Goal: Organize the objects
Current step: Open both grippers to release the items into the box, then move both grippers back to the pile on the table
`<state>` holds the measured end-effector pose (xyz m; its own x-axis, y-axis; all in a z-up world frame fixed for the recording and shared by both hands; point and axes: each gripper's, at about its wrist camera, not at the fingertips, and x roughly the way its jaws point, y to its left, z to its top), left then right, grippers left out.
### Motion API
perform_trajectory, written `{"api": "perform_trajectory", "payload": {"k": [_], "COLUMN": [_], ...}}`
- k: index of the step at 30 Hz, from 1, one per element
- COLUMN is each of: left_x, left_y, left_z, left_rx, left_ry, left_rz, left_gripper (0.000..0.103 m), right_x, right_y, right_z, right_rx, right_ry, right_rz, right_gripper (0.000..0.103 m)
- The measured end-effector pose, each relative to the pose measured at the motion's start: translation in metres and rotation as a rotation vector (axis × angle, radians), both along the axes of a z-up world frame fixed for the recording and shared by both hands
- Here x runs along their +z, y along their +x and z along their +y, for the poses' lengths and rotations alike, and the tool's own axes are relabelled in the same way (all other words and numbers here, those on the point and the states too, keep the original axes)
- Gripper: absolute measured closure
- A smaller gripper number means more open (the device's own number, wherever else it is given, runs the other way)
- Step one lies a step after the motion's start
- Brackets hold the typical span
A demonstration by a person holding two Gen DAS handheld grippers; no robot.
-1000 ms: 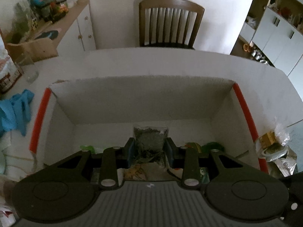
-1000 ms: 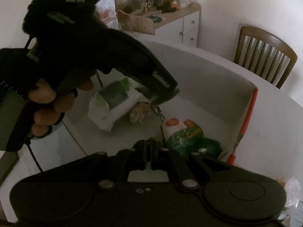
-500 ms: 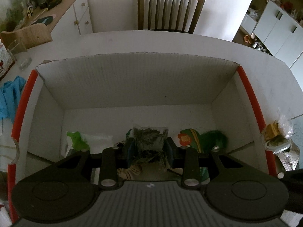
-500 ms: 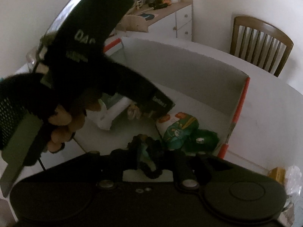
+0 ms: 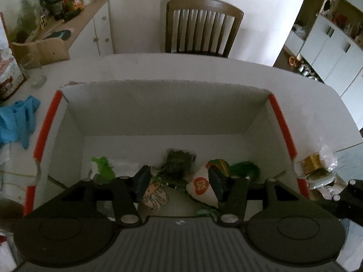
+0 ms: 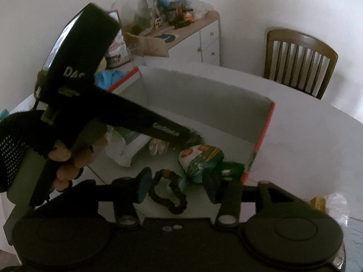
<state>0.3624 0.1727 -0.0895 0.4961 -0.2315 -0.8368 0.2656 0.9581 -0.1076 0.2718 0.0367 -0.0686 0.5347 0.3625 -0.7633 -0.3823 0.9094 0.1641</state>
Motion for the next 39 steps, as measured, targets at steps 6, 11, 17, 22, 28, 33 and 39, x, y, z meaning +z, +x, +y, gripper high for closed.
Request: {"api": "perform_trajectory", "payload": {"k": [6,11,17,22,28,33,39], "left_x": [0.022,0.041,0.064,0.077,0.088,0.095,0.097], "left_y": [-0.017,-0.032,-0.054,-0.075,-0.103,-0.124,-0.148], "left_z": [0.004,0.006,0.002,-0.006,-0.020,-0.037,-0.061], "left_rx": [0.011,0.029,0.030,0.043,0.081,0.076,0.056], "left_ry": [-0.017,-0.028,-0.041,-0.050,-0.056,-0.026,-0.044], "left_rz": [-0.057,-0.118,-0.178,-0.205,-0.243,-0.286,-0.314], "left_gripper": [0.046,0.046,0.042,0.037,0.029,0.019,0.019], "right_x": [0.014,0.027,0.043,0.056,0.067,0.071,0.069], "right_y": [-0.010,-0.023,-0.040,-0.056,-0.078,-0.100,-0.121], "right_z": [-0.009,-0.017,-0.035,-0.058,-0.094,-0.127,-0.166], "right_rx": [-0.017,-0.022,-0.026,-0.037,-0.057,-0.085,-0.117], "right_ry": [0.017,0.042,0.097,0.139,0.170,0.180,0.184], "right_rz": [-0.033,-0.061,-0.078,-0.101,-0.137,-0.175,-0.198], "right_gripper": [0.047,0.042,0.036,0.028,0.012,0.001,0.001]}}
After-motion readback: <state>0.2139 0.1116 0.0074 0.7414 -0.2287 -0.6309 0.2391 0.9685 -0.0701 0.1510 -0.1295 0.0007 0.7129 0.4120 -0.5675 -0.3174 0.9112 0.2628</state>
